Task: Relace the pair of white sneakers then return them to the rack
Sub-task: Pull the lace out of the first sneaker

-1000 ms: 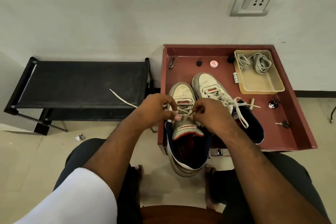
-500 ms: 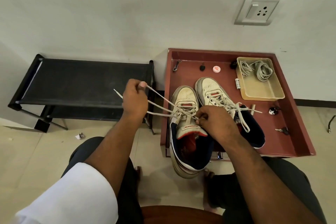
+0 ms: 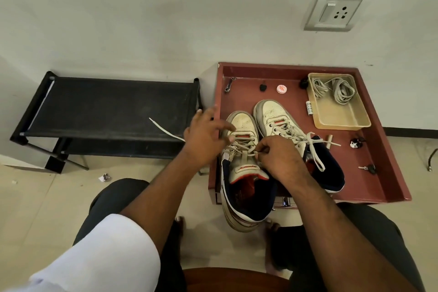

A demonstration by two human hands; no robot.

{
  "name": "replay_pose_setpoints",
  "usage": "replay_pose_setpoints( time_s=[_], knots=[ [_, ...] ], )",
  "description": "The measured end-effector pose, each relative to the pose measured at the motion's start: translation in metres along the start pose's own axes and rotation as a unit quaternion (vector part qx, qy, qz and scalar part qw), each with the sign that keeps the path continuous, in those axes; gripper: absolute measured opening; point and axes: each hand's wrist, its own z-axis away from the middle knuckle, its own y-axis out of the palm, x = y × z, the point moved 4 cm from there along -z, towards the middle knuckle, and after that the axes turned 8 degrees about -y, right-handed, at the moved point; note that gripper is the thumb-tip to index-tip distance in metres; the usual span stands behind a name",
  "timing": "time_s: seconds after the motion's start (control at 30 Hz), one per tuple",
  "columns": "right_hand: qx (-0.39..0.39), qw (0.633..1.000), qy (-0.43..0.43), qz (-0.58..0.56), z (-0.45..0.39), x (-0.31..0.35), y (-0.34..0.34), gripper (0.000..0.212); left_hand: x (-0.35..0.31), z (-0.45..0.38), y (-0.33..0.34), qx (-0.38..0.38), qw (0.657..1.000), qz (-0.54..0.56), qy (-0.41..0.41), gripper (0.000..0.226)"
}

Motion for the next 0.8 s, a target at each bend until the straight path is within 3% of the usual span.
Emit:
replay_pose_setpoints(
  time_s=[0.1,0.27,0.4,0.57,0.7,0.8],
  knots=[
    [-0.01,1.0,0.001,-0.01,0.0,-0.002,0.0,0.014,-0.008,0.002,0.021,0.084,0.995,-0.047,-0.008,0.022],
    [-0.016,0.999,0.009,-0.032,0.0,-0.005,0.002,0.011,-0.002,-0.003,0.022,0.118,0.989,-0.076,-0.042,0.018],
    [-0.015,0.999,0.013,-0.04,0.0,-0.004,0.001,0.011,-0.001,-0.002,0.027,0.112,0.989,-0.094,-0.02,0.017],
    [-0.018,0.999,0.012,-0.049,0.002,-0.003,0.001,0.011,0.0,0.0,0.017,0.029,0.991,-0.132,-0.004,0.019],
    [-0.015,0.999,0.011,-0.045,0.001,-0.003,0.002,0.01,0.009,0.001,-0.007,-0.09,0.993,-0.067,-0.042,0.017],
    [-0.015,0.999,0.003,-0.038,0.001,-0.001,0.002,0.012,0.009,0.004,-0.015,-0.131,0.988,-0.056,-0.052,0.014]
  ],
)
